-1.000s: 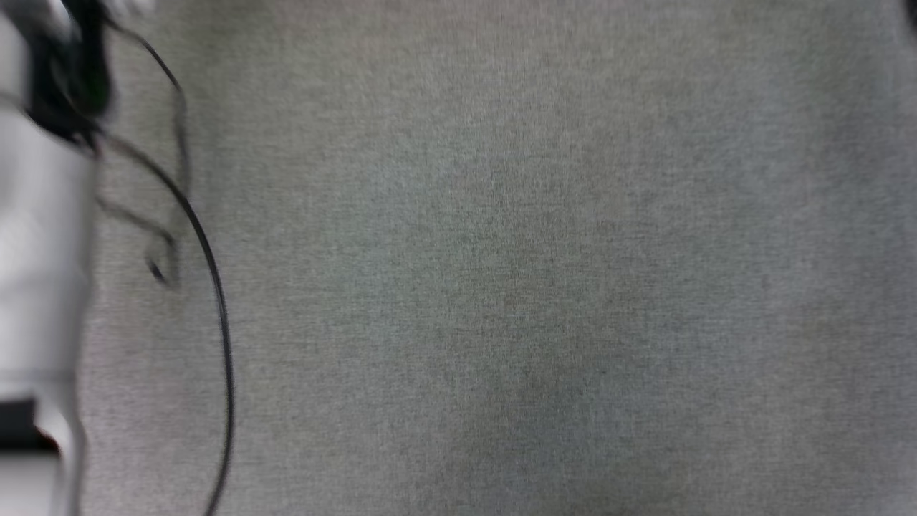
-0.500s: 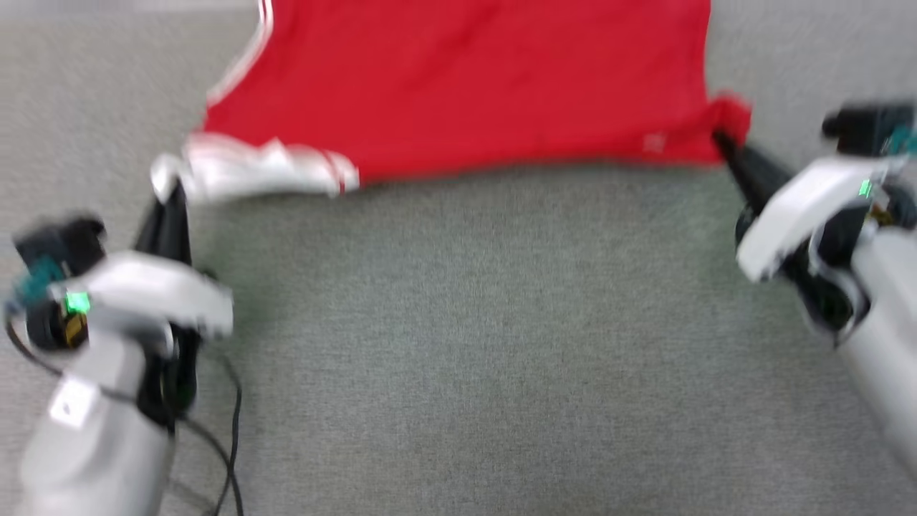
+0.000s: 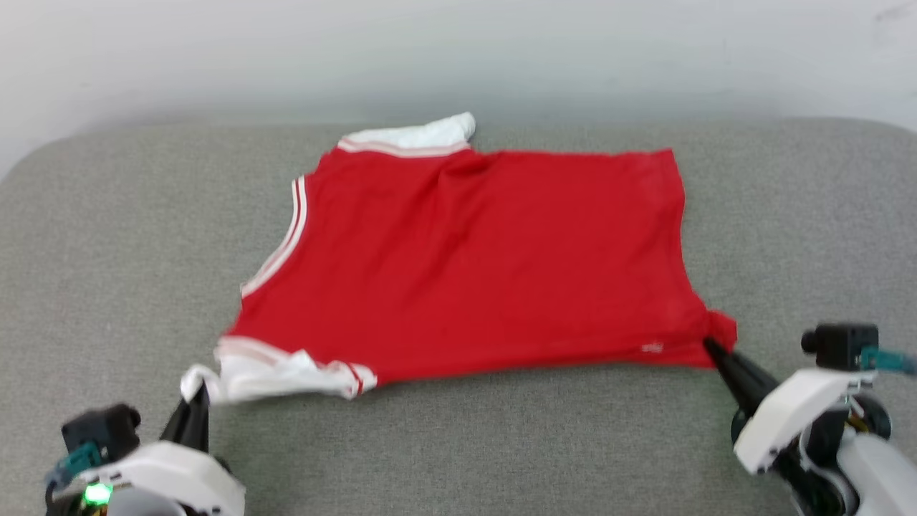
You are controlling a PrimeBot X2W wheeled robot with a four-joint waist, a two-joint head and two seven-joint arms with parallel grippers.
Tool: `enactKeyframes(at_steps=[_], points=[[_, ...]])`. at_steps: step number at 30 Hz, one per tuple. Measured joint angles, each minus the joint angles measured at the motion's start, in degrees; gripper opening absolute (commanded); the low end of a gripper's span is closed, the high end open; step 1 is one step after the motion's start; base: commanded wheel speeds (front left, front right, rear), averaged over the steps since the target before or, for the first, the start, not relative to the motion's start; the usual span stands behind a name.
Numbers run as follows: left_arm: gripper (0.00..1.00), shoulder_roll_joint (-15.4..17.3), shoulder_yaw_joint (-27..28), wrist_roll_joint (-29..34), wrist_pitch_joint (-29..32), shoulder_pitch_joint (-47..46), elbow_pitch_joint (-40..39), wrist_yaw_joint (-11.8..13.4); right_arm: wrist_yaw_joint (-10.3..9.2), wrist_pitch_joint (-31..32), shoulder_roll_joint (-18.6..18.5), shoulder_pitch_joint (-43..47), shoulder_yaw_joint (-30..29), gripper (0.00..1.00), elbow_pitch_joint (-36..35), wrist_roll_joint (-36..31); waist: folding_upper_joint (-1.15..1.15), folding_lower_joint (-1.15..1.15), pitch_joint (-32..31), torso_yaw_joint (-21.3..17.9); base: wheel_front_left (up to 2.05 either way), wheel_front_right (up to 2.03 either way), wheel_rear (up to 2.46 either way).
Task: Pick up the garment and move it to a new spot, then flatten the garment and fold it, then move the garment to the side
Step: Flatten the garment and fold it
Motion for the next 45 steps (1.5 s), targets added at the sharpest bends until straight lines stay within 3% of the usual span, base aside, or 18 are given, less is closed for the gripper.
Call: enactKeyframes(at_steps=[15, 21, 25, 33, 45], points=[[0.0, 2.24, 1.2, -4.12, 6.27, 17.39, -11.5, 6.01, 0.0, 8.06, 4.36, 23.19, -13.38, 0.0, -10.58, -6.47, 0.0, 0.01, -5.89, 1.06, 0.0, 0.0, 0.0], [0.0, 3.2, 1.68, -4.33, 6.72, 17.8, -14.37, 6.75, 0.0, 12.4, 6.82, 26.53, -19.6, 0.0, -16.86, -12.06, 0.0, 0.02, -5.37, 0.82, 0.0, 0.0, 0.0], [0.0, 3.36, 1.63, -3.72, 6.95, 13.33, -14.35, 6.61, 0.0, 15.21, 8.87, 25.81, -22.98, 0.0, -19.78, -16.47, 0.0, 0.02, -4.26, 0.67, 0.0, 0.0, 0.0], [0.0, 2.45, -0.37, -2.61, 7.7, 1.5, -8.98, 3.22, -0.01, 18.16, 12.07, 17.96, -25.55, 0.0, -20.54, -23.64, 0.0, 0.03, -1.24, -0.26, 0.0, 0.0, 0.0], [0.0, -0.92, -2.87, -1.64, 5.59, -11.61, 3.21, -2.45, -0.02, 17.67, 12.76, 7.93, -23.02, 0.0, -13.23, -24.99, 0.0, 0.03, 3.66, -0.48, 0.0, 0.0, 0.0]])
